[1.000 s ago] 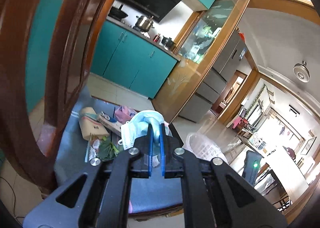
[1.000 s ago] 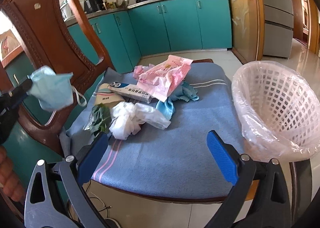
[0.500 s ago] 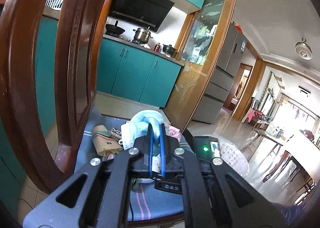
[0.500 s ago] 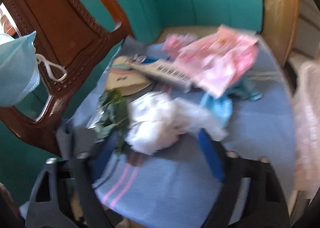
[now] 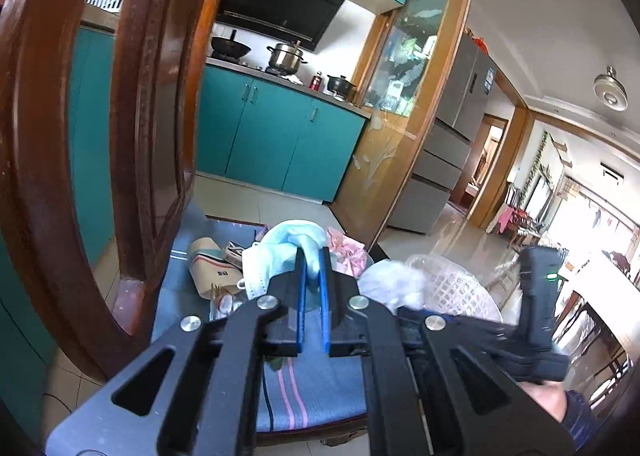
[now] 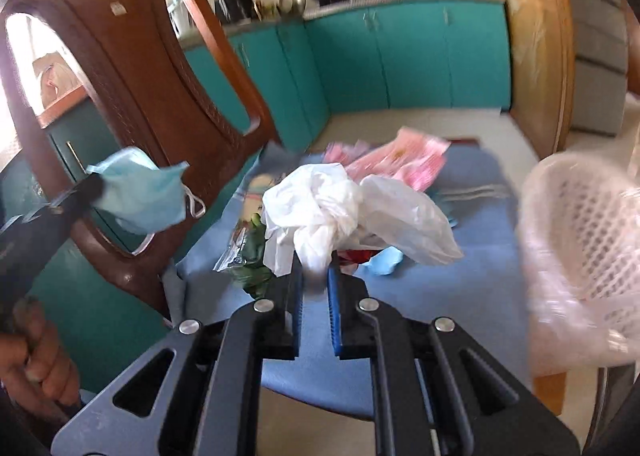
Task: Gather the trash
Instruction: 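Grasp the white plastic bag with the right tool while the left tool holds the mask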
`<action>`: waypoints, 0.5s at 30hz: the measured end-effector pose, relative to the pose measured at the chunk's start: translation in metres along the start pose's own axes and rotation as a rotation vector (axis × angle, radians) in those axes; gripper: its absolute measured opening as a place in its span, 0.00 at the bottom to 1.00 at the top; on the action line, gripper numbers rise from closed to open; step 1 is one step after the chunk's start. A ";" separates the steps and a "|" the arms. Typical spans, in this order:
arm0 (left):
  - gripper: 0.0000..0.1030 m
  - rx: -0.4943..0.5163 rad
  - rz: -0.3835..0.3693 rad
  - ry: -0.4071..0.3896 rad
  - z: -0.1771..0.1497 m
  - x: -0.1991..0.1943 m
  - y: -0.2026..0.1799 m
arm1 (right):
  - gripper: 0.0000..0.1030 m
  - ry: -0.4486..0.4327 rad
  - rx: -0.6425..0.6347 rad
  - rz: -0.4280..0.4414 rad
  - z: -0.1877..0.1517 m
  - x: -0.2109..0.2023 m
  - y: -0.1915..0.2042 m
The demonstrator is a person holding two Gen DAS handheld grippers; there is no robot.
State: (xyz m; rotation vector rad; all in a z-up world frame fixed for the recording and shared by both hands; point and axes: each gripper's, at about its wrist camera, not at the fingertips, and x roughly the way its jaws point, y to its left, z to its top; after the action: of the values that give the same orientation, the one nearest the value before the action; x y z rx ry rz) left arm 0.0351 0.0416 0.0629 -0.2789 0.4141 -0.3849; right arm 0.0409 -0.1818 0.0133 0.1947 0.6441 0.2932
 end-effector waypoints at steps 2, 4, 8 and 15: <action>0.07 0.019 -0.007 0.010 -0.003 0.002 -0.007 | 0.11 -0.025 0.006 -0.018 -0.005 -0.011 -0.005; 0.07 0.031 -0.014 0.023 -0.006 0.005 -0.012 | 0.11 -0.022 0.015 -0.030 -0.007 -0.012 -0.011; 0.07 0.056 -0.022 0.045 -0.010 0.012 -0.021 | 0.11 -0.021 0.024 -0.030 -0.006 -0.013 -0.017; 0.07 0.071 -0.018 0.067 -0.013 0.021 -0.024 | 0.11 -0.024 0.014 -0.022 -0.003 -0.008 -0.012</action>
State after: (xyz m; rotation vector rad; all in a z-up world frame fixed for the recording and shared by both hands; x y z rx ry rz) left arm 0.0392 0.0089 0.0526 -0.2015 0.4632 -0.4269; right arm 0.0357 -0.1949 0.0121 0.2040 0.6242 0.2652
